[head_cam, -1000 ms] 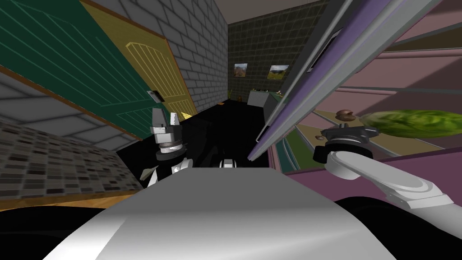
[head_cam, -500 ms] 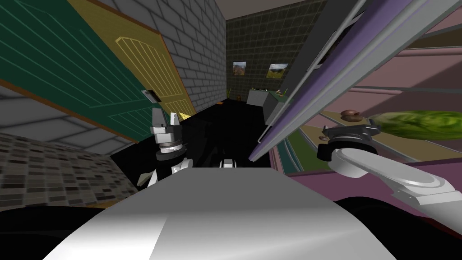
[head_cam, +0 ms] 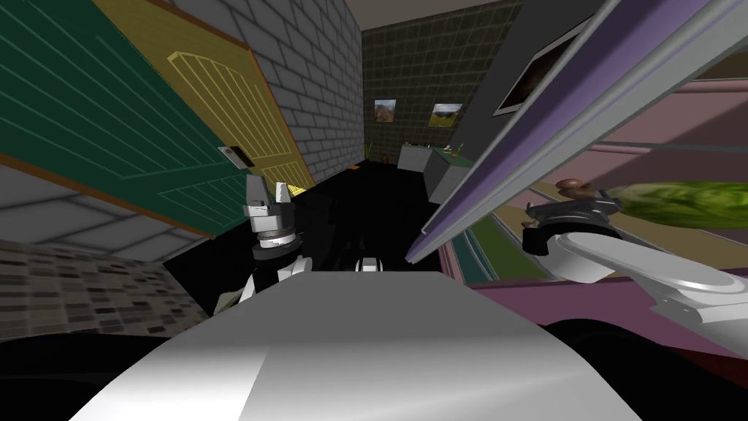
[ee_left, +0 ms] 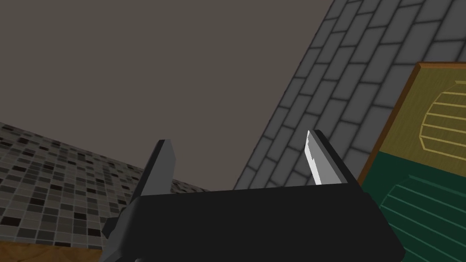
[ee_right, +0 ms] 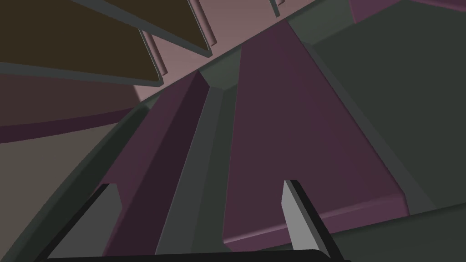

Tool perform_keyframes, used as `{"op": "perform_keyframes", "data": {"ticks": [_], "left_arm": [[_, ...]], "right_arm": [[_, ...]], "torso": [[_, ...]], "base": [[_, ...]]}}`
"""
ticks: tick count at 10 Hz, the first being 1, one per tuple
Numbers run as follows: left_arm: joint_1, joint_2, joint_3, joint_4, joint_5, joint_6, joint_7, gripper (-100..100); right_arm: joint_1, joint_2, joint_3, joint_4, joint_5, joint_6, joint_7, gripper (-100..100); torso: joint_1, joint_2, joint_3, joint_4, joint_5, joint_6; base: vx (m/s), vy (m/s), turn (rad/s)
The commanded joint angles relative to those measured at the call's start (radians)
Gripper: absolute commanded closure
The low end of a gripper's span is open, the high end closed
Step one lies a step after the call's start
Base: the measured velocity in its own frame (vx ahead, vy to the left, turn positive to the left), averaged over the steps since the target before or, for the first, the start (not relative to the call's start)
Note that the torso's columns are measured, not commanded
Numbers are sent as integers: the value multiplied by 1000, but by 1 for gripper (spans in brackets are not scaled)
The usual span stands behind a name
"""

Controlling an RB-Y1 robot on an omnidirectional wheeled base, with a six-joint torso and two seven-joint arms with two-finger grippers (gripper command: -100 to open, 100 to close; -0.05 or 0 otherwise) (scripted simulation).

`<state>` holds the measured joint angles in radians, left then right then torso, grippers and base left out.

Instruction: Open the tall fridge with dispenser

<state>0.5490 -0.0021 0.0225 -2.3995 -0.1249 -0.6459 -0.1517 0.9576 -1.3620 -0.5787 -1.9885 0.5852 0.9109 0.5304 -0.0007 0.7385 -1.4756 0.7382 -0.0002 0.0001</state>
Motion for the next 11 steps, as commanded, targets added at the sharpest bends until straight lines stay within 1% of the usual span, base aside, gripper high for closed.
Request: {"op": "perform_keyframes", "data": {"ticks": [1, 6, 7, 10, 11], "left_arm": [[0, 0, 0, 0, 0, 0, 0, 0], [0, 0, 0, 0, 0, 0, 0, 0], [0, 0, 0, 0, 0, 0, 0, 0], [0, 0, 0, 0, 0, 0, 0, 0], [0, 0, 0, 0, 0, 0, 0, 0]], "right_arm": [[11, -34, -34, 33, -79, -37, 46, -100], [34, -99, -110, 109, -235, -118, 135, -100], [34, -99, -110, 109, -246, -118, 135, -100], [46, -134, -155, 164, -342, -173, 189, -100], [46, -134, -155, 164, -353, -173, 189, -100]], "torso": [[2, -1, 0, 0, 0, 0], [-1, -2, -1, -1, 0, 0], [1, -2, -1, -1, 0, -2], [1, 1, 0, 0, 0, 0], [3, -2, -1, 0, 1, 0]], "base": [[91, 147, -66], [101, 133, -82], [67, 115, -29], [67, 110, -63], [86, 97, -40]]}}
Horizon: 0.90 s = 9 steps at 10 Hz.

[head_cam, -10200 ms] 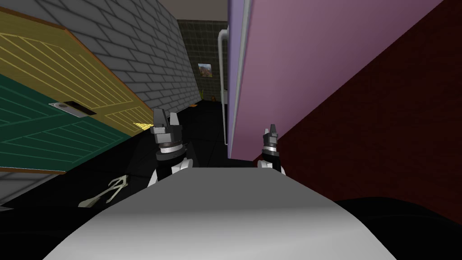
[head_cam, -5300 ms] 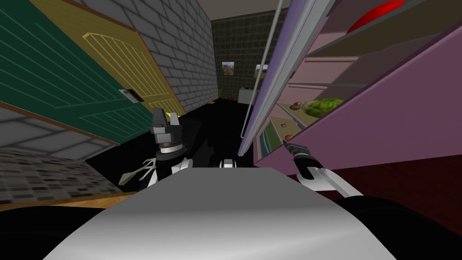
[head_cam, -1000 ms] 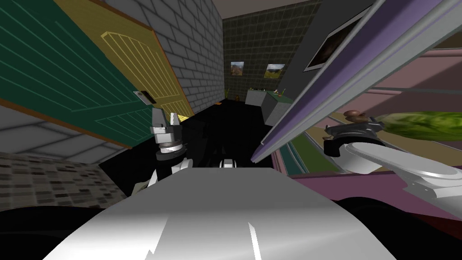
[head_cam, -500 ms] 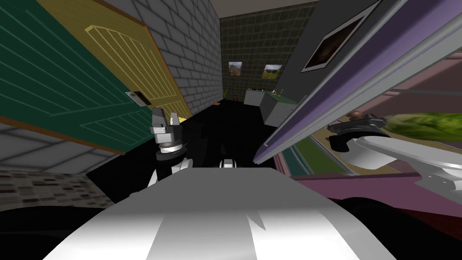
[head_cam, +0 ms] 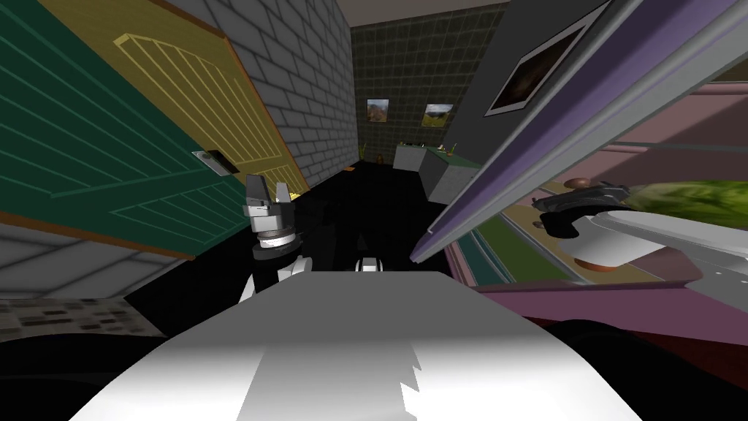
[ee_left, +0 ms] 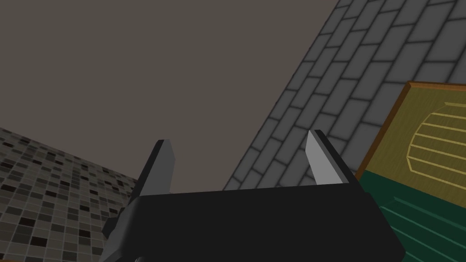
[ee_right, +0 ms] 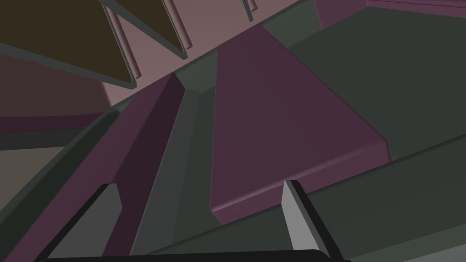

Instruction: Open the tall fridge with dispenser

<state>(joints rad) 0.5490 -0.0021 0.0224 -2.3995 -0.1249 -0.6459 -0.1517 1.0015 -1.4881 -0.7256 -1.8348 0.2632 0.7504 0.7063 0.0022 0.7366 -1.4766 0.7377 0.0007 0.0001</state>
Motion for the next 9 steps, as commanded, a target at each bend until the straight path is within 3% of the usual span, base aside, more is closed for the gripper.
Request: {"op": "perform_keyframes", "data": {"ticks": [1, 9], "left_arm": [[0, 0, 0, 0, 0, 0, 0, 0], [0, 0, 0, 0, 0, 0, 0, 0]], "right_arm": [[5, -19, -23, 31, -67, -31, 31, -100], [23, -82, -109, 147, -277, -141, 134, -100]], "torso": [[-3, 0, 0, 0, -1, -1], [-4, 2, 1, 0, -1, 0]], "base": [[61, 81, -40], [68, 112, -58]]}}
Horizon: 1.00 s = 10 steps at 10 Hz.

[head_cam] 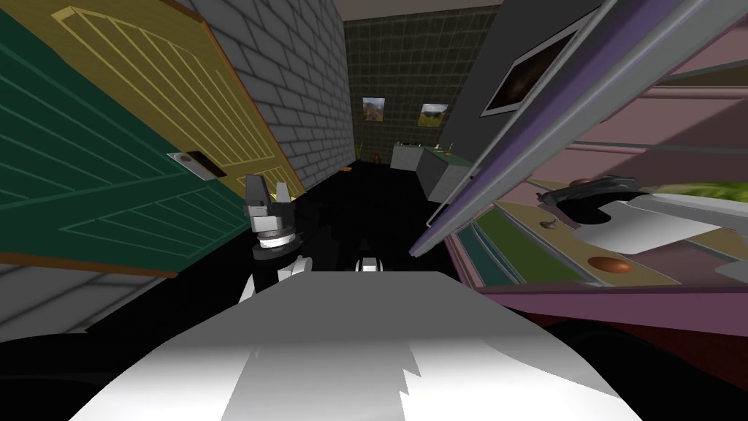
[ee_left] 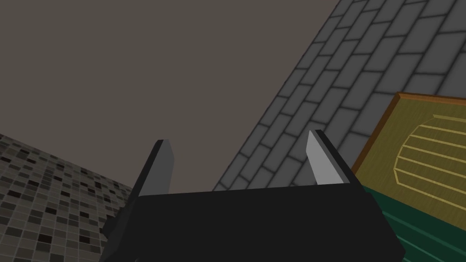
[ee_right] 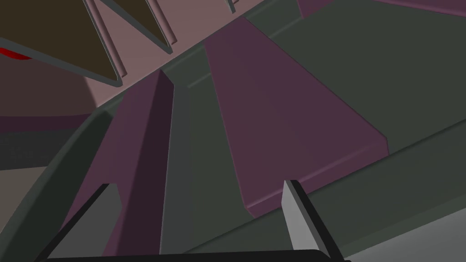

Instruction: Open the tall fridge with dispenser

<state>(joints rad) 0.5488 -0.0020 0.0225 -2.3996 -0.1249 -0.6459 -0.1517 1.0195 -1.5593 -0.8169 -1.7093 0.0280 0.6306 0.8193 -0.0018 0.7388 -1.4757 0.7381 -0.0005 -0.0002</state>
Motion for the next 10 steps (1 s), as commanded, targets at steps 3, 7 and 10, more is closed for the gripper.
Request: {"op": "perform_keyframes", "data": {"ticks": [3, 7, 10], "left_arm": [[0, 0, 0, 0, 0, 0, 0, 0], [0, 0, 0, 0, 0, 0, 0, 0], [0, 0, 0, 0, 0, 0, 0, 0]], "right_arm": [[13, -37, -53, 67, -128, -66, 63, -100], [21, -64, -89, 113, -213, -110, 106, -100], [24, -71, -102, 124, -240, -120, 119, -100]], "torso": [[3, -1, 0, 0, 1, 0], [1, 0, 0, 0, 0, 0], [1, 0, 0, 0, 0, 0]], "base": [[61, 114, -74], [65, 103, -47], [28, 58, -28]]}}
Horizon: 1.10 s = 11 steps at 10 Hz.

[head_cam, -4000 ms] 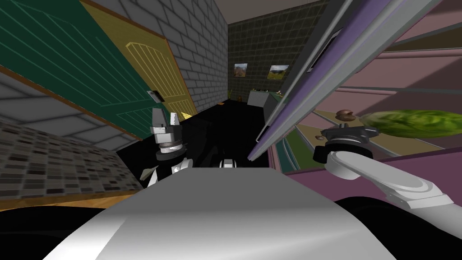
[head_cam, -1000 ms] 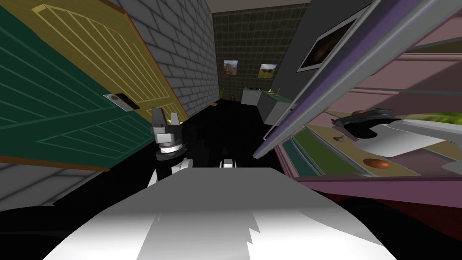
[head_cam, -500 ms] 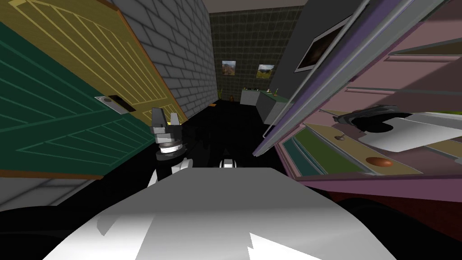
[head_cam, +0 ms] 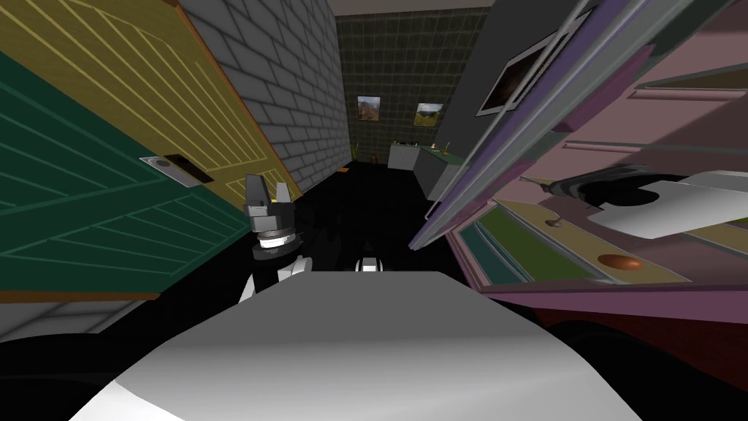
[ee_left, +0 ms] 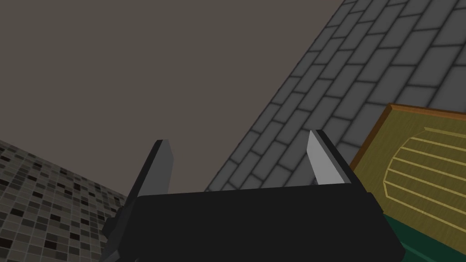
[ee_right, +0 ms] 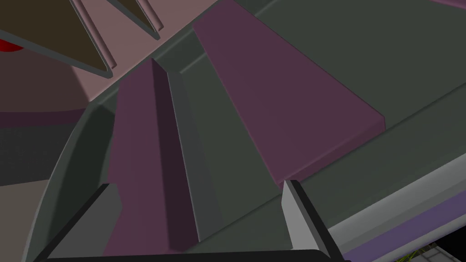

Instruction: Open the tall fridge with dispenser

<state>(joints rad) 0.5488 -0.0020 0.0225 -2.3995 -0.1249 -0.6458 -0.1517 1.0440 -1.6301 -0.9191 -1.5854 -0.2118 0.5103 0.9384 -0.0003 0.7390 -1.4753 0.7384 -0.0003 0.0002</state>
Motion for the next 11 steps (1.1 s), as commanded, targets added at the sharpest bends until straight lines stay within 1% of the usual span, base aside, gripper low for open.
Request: {"op": "perform_keyframes", "data": {"ticks": [1, 2, 3, 4, 5, 6, 7, 8, 9, 11], "left_arm": [[0, 0, 0, 0, 0, 0, 0, 0], [0, 0, 0, 0, 0, 0, 0, 0], [0, 0, 0, 0, 0, 0, 0, 0], [0, 0, 0, 0, 0, 0, 0, 0], [0, 0, 0, 0, 0, 0, 0, 0], [0, 0, 0, 0, 0, 0, 0, 0], [0, 0, 0, 0, 0, 0, 0, 0], [0, 0, 0, 0, 0, 0, 0, 0], [0, 0, 0, 0, 0, 0, 0, 0], [0, 0, 0, 0, 0, 0, 0, 0]], "right_arm": [[0, -1, -1, 2, -3, -3, 3, -100], [0, -1, -1, 1, -2, -2, 3, 100], [-50, -3, 49, 51, 48, -52, -32, 100], [-76, -3, 73, 79, 73, -76, -32, 100], [-107, -3, 78, 108, 97, -96, -32, 100], [-133, -3, 78, 136, 97, -96, -32, 100], [-136, -3, 78, 160, 97, -96, -32, 100], [-115, -53, 48, 141, 55, -72, -16, -100], [-115, -55, 48, 141, 55, -72, -16, -100], [-96, -107, 14, 134, 10, -46, 0, -100]], "torso": [[-1, 0, 0, 0, 0, 0], [-2, 0, 0, 0, -1, 0], [-2, 0, 0, 0, 0, 0], [4, -3, -2, -1, 1, -1], [5, -4, -3, -1, 2, 0], [0, -2, -2, -1, 1, 0], [-4, 1, 0, 0, -1, 0], [-5, 2, 1, 1, -2, 0], [-3, 2, 1, 1, -1, 1], [1, -1, -1, 0, 1, 0]], "base": [[3, 7, 2], [0, 0, 0], [41, 93, 130], [69, 126, 74], [46, 58, -11], [16, 4, -5], [0, -18, 1], [-14, -41, -174], [-15, -33, -88], [-13, -30, -88]]}}
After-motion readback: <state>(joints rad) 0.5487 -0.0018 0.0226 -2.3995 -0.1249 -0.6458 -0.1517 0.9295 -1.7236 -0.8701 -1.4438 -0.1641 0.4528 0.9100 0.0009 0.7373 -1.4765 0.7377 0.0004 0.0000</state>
